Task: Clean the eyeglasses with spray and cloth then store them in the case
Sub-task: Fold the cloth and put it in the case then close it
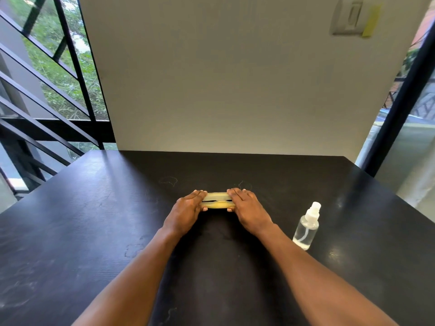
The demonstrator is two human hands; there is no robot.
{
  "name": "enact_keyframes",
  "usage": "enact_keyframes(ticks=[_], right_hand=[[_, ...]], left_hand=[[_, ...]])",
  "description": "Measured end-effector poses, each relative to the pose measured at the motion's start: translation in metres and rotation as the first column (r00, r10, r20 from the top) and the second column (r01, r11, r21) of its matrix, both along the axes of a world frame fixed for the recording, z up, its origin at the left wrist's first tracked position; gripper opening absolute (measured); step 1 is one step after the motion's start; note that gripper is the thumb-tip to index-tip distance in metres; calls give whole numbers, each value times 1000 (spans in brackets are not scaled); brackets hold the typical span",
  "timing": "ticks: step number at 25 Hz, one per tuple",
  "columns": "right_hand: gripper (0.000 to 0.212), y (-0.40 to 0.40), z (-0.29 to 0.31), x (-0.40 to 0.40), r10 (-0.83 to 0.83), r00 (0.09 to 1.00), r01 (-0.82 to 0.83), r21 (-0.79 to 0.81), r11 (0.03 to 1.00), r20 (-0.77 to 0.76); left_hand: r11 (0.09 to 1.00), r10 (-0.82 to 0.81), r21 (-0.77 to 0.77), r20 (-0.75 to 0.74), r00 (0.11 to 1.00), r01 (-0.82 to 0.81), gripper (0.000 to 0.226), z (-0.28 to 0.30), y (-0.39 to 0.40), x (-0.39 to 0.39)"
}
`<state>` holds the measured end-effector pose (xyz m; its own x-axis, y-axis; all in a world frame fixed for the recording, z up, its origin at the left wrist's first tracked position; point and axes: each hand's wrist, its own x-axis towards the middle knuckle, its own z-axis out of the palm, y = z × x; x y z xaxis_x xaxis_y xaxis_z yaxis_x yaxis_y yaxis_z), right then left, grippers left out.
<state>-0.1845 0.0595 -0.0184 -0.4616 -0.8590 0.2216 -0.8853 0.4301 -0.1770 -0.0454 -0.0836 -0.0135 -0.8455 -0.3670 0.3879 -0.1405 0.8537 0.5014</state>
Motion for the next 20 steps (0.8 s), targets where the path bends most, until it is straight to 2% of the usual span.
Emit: enact_keyframes(ticks=[7,11,15,17,20], right_hand=[[49,3,1,4,-1,1000,1,10,1000,-18],[50,4,3,4,-15,998,15,-6,1000,55],[39,5,3,7,-15,977,60,-206,977,214],[31,4,5,7,-80,929,198,-302,932,362],[34,3,9,9,-205,791,435,-296,850,576]], left_hand=[[1000,11,23,7,1000,-11,41,1,4,2],[999,11,38,-1,1000,-11,41,2,5,2],[980,105,171,-26,994,-99,42,1,6,4],[914,215,359,-41,976,-187,41,-2,9,3],[654,383,718,-44,923,-238,35,-4,16,-2]])
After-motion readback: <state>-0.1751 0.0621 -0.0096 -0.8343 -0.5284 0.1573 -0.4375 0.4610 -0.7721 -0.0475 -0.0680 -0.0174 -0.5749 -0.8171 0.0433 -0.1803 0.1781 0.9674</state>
